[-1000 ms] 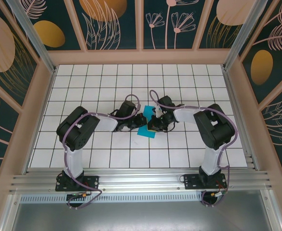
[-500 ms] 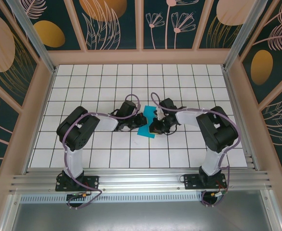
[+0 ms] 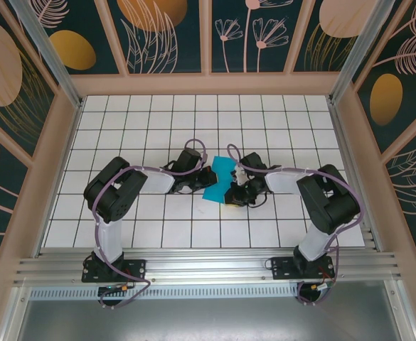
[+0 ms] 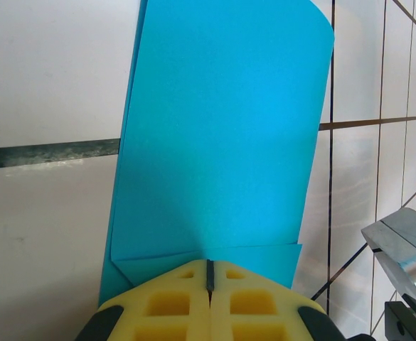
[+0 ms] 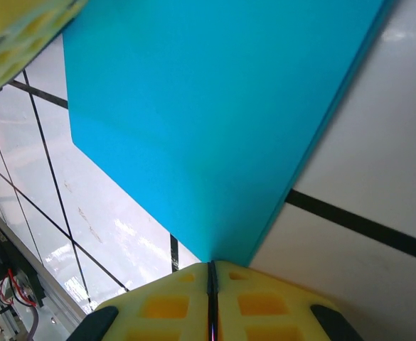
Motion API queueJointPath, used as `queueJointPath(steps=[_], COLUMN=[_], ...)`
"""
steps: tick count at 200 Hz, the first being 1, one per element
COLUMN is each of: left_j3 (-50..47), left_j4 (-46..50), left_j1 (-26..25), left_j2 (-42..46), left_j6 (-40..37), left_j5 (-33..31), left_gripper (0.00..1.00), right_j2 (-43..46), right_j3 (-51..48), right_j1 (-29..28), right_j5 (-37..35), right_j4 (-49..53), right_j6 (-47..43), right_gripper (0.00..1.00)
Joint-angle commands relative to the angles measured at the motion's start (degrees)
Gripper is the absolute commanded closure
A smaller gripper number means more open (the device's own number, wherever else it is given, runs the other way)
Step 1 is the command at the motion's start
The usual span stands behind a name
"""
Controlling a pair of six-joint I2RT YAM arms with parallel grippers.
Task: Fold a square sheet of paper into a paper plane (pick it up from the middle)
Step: Fold the triangle a second time at the center of the table, then turn over the paper at the center of the table.
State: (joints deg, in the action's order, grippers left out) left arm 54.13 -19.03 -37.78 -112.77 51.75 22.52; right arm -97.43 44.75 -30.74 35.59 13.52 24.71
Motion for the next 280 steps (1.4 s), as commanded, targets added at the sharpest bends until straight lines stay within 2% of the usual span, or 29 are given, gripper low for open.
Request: queueJointPath(steps=[1,21,46,57,84,159,248,280], left_j3=[-0.3,-0.1,0.2,0.4,1.1,1.2,1.3,1.2], left_j4=[5.4,5.1,4.4,4.5,4.6,4.4,5.2,5.0], left_j1=[0.2,0.2,0.2,0.2,0.2,0.2,0.2,0.2], left_j2=[-2.6,-2.3,-1.4,-1.0,-0.2,0.4,1.4,2.2], left_j6=[-1.1,-1.2,-1.0,-1.0,-0.8,-0.1,-0.6,-1.2], left_j5=[-3.4,-2.7,-1.4,-1.1,-0.4,0.1,0.1,0.8], left_gripper=[1.0,1.0,0.98,0.97,0.97,0.95,0.92,0.91], right_j2=[2.7,6.0,8.7,8.8,6.4,-1.2,-3.4,-3.5], right_j3=[-1.9,-1.0,0.1,0.4,2.4,3.9,2.7,1.5], right_j1=[0.3,2.0,4.8,6.0,7.0,7.1,7.0,7.1], right_j5=[-1.6,-1.8,-5.0,-5.0,-5.9,-3.2,-1.5,1.2], right_j4=[4.8,2.5,-0.7,-2.5,-4.0,-8.8,-11.8,-14.4], right_j6=[0.5,2.2,5.4,6.9,8.2,10.7,12.1,12.8], right_gripper=[0.87,0.85,0.72,0.64,0.59,0.58,0.6,0.6])
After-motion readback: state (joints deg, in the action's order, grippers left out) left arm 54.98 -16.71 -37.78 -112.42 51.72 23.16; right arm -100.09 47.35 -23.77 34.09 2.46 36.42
